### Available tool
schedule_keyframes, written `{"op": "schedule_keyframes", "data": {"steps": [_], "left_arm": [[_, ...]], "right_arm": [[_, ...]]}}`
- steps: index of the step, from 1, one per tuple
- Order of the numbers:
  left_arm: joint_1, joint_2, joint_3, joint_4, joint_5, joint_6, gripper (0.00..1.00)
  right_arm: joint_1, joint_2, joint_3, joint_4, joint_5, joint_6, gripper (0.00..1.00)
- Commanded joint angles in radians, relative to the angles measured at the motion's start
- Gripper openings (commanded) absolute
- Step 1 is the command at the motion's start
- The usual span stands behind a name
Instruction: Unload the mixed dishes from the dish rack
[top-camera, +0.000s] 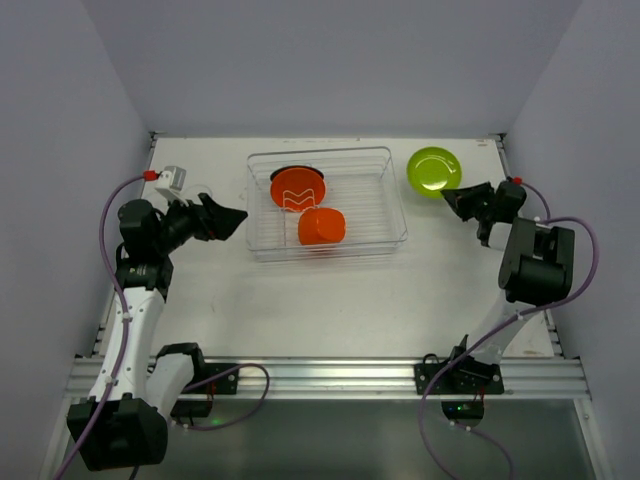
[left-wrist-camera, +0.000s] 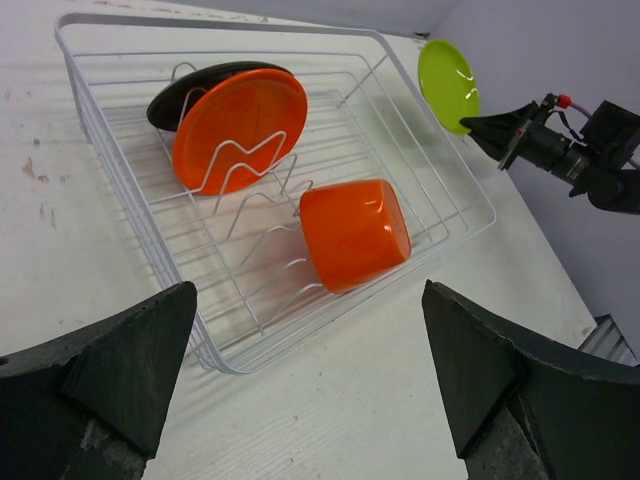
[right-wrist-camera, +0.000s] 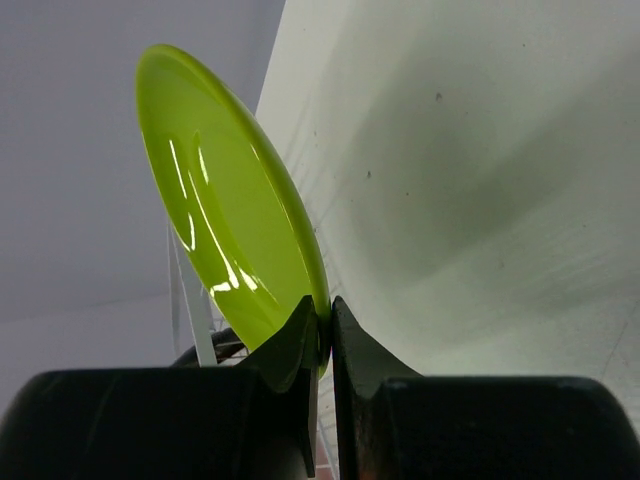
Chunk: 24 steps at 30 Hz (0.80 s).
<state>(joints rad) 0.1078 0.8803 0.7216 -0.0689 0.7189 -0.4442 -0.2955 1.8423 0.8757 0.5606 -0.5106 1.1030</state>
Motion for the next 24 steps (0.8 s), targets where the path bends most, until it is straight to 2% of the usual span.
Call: {"op": "schedule_keyframes", "data": {"steps": [1,6,11,14,20,24], "left_arm": [[-0.003,-0.004,-0.007,0.038,0.022,-0.002,1.0],[-0.003,-0.007,-0.008,0.038,0.022,-0.002,1.0],[-0.003,-0.01,-0.008,0.037,0.022,-0.004,1.0],[-0.003,-0.012,-0.01,0.038,0.024,-0.004,1.0],[-0.003,-0.017,-0.011,0.038,0.024,-0.004,1.0],[-0.003,-0.018,-0.011,0.038,0.022,-0.004,1.0]], "right_arm": [[-0.004,0.037,0.063,0.021,0.023,0.027,0.0],[-0.005,0.063,0.134,-0.138,0.058,-0.005,0.0],[-0.004,0.097,0.187,-0.191,0.052,0.006,0.0],[-0.004,0.155,0.281,-0.339,0.037,-0.011,0.0],[0.001,0.181,0.328,-0.375,0.035,-0.028,0.0],[0.007,0.212,0.397,-0.499,0.043,-0.06,0.0]]}}
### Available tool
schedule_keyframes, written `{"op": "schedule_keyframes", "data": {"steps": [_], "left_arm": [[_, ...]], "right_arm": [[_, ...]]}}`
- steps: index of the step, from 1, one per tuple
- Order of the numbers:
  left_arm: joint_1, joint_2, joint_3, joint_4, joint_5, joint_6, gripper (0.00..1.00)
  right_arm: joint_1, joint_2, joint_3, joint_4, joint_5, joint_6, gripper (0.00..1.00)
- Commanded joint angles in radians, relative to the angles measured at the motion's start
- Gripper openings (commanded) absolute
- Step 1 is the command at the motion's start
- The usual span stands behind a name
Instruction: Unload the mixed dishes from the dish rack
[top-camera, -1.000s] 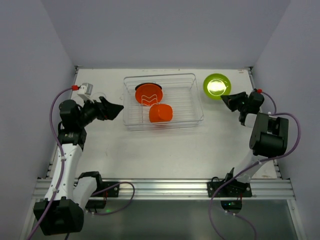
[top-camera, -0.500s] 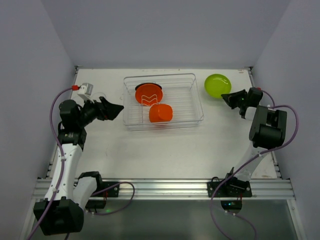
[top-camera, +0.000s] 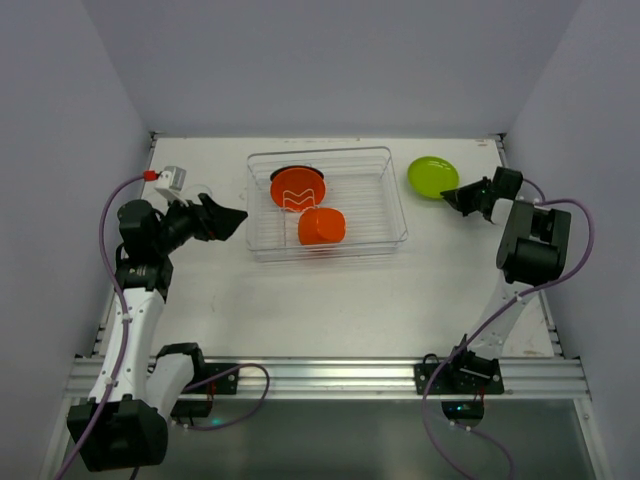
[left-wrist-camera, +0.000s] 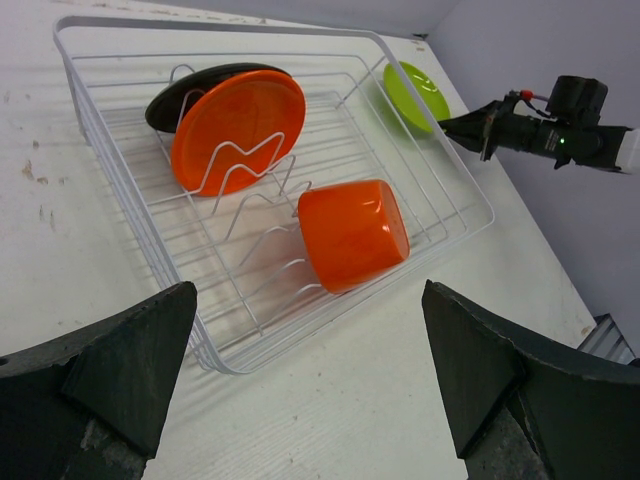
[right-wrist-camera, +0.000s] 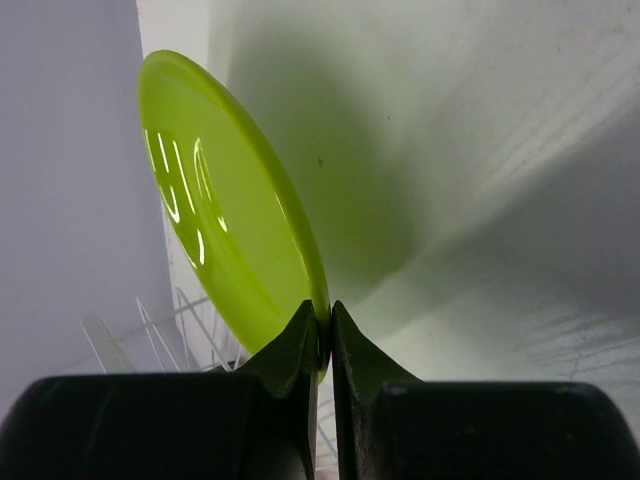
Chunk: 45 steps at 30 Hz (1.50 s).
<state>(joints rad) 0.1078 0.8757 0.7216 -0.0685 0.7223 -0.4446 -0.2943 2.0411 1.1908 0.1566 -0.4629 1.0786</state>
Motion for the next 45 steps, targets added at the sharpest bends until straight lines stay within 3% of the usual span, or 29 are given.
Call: {"op": "schedule_keyframes", "data": {"steps": [1,14,20,26,28,32,45], "left_arm": [[-0.003,-0.014,-0.01,0.038,0.019,-0.003,1.0],[-0.003,-0.012,-0.01,0.039,0.023,-0.006,1.0],[-0.003,-0.012,-0.01,0.042,0.029,-0.009,1.0],[-0.003,-0.011,-0.008,0.044,0.037,-0.011,1.0],[-0.003,-0.012,-0.01,0.044,0.039,-0.013,1.0],[-0.003,-0.011,-0.01,0.045,0.037,-0.013,1.0],[-0.003,-0.014,-0.011,0.049,0.043,-0.016,1.0]], "right_arm": [[0.009,0.024,0.125,-0.123,-0.005,-0.046,0.0],[0.03,0.09,0.248,-0.287,-0.003,-0.103,0.0],[0.03,0.113,0.288,-0.331,-0.003,-0.109,0.05],[0.034,0.125,0.309,-0.351,-0.005,-0.114,0.21],[0.035,0.122,0.309,-0.351,-0.002,-0.114,0.33],[0.044,0.107,0.311,-0.371,0.041,-0.126,0.46],[0.049,0.047,0.287,-0.456,0.075,-0.167,0.54]]}}
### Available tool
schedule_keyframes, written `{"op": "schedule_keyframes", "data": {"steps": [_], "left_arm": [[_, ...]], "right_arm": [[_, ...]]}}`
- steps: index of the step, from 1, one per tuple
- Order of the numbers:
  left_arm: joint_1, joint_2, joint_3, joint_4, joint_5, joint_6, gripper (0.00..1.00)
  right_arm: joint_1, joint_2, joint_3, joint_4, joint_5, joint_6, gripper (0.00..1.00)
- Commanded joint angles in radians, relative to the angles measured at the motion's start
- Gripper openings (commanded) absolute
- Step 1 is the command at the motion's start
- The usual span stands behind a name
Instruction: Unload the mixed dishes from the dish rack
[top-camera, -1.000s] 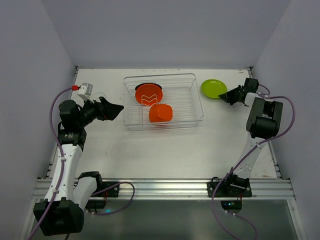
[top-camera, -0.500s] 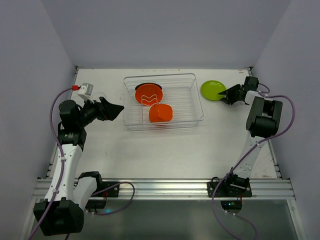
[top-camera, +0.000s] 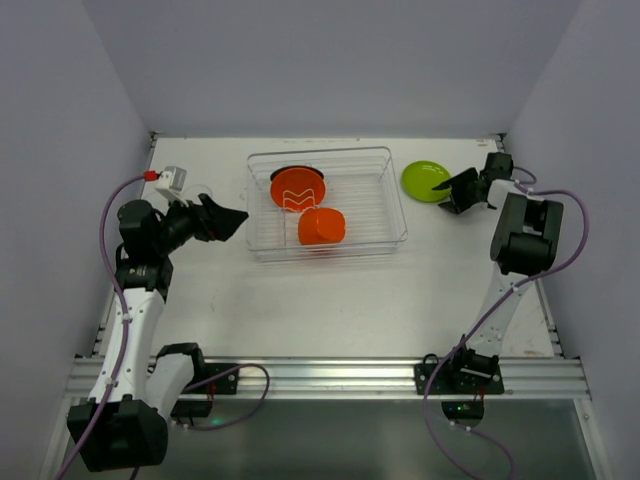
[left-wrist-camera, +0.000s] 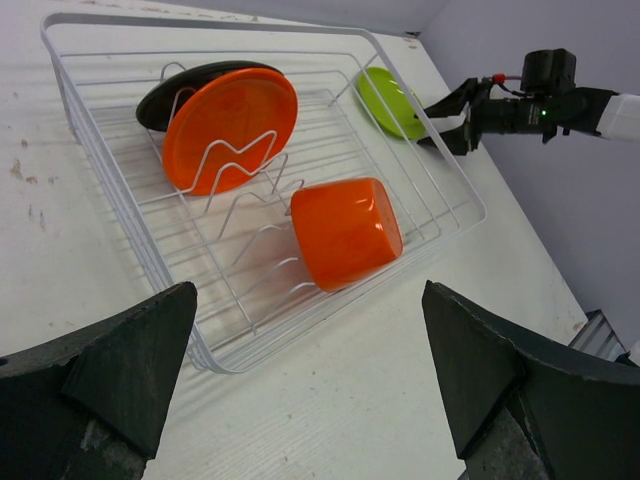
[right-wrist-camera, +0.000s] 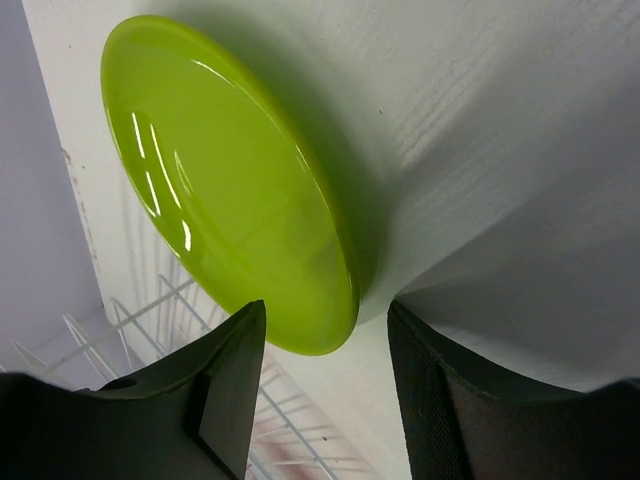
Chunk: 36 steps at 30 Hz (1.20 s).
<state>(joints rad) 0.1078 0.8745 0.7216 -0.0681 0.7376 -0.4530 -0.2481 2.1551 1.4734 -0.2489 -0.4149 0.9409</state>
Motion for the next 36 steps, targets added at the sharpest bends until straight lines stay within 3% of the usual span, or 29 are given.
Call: {"op": "schedule_keyframes", "data": {"steps": [1,14,18,20,23,30,36], "left_arm": [[-0.003,-0.014,-0.011,0.048,0.029,-0.007,1.0],[-0.003,-0.017,-0.013,0.047,0.031,-0.009,1.0],[-0.003,-0.012,-0.013,0.05,0.032,-0.01,1.0],[-0.003,-0.012,-0.013,0.048,0.032,-0.01,1.0],[-0.002,-0.015,-0.014,0.048,0.029,-0.009,1.0],[-0.002,-0.02,-0.019,0.048,0.023,-0.007,1.0],[-0.002,-0.019,-0.017,0.048,0.022,-0.007,1.0]], "right_arm": [[0.003,-0.081,-0.007,-0.05,0.036,-0.033,0.55],[0.012,-0.431,-0.312,0.063,0.019,-0.105,0.57],[0.041,-0.596,-0.416,0.105,0.002,-0.134,0.71],[0.058,-0.636,-0.417,0.093,0.001,-0.16,0.72],[0.092,-0.701,-0.406,0.085,-0.031,-0.186,0.98],[0.194,-0.785,-0.367,0.091,-0.068,-0.264,0.99],[0.337,-0.758,-0.23,0.059,-0.091,-0.476,0.99]]}}
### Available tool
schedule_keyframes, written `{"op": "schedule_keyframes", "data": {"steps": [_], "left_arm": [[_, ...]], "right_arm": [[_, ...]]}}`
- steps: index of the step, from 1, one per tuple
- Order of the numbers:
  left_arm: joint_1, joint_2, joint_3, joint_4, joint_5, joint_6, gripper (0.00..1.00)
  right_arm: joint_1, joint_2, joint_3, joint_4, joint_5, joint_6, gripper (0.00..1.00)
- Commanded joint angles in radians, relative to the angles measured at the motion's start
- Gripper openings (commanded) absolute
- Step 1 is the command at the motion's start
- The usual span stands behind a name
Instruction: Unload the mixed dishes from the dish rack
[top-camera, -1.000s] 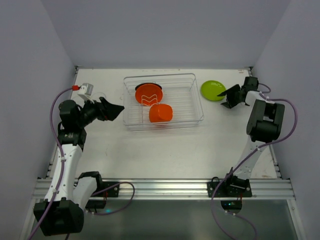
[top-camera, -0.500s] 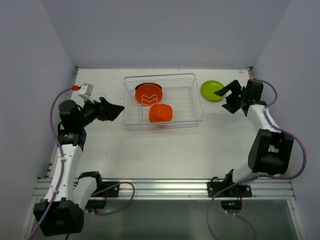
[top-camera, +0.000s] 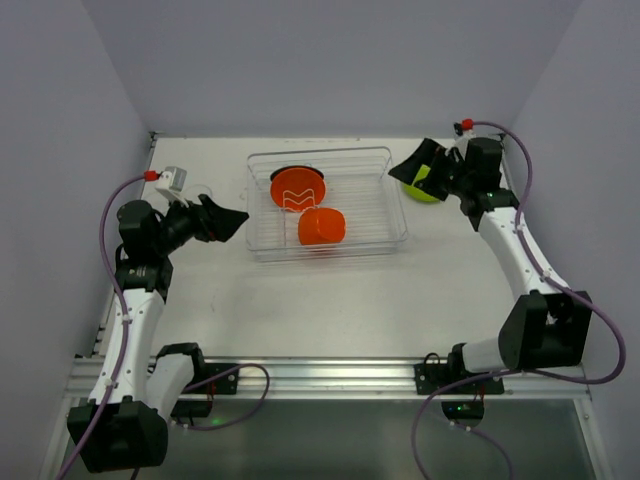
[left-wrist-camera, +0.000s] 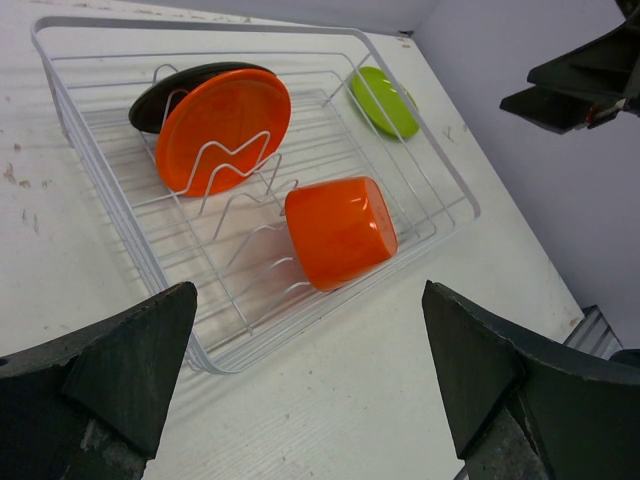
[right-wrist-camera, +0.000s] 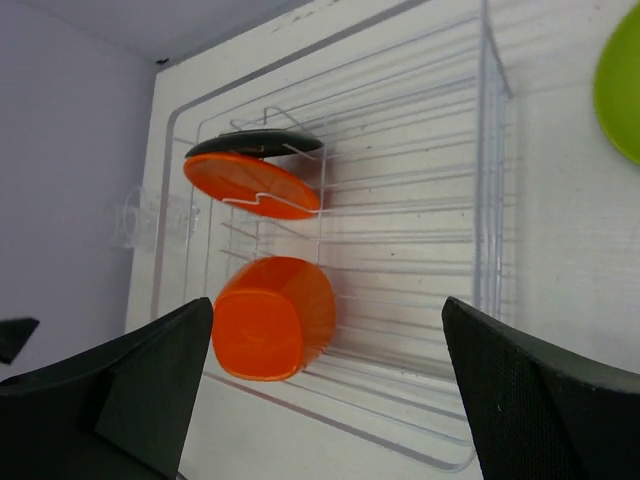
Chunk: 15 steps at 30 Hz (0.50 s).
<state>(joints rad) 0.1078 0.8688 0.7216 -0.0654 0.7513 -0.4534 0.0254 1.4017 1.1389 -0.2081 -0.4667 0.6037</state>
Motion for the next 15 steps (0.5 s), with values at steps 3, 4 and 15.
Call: {"op": "schedule_keyframes", "data": {"steps": [3,4,15], "left_arm": [[-0.002,-0.013,-0.019,0.047,0.006,-0.007,1.0],[-0.002,-0.013,-0.019,0.045,0.006,-0.007,1.0],[0.0,-0.011,-0.021,0.047,0.006,-0.005,1.0]], "right_arm": [[0.117,0.048,0.194,-0.023,-0.032,-0.212,0.99],[0.128,0.063,0.215,-0.036,-0.033,-0.231,0.99],[0.258,0.155,0.263,0.159,-0.088,-0.41,0.99]]}}
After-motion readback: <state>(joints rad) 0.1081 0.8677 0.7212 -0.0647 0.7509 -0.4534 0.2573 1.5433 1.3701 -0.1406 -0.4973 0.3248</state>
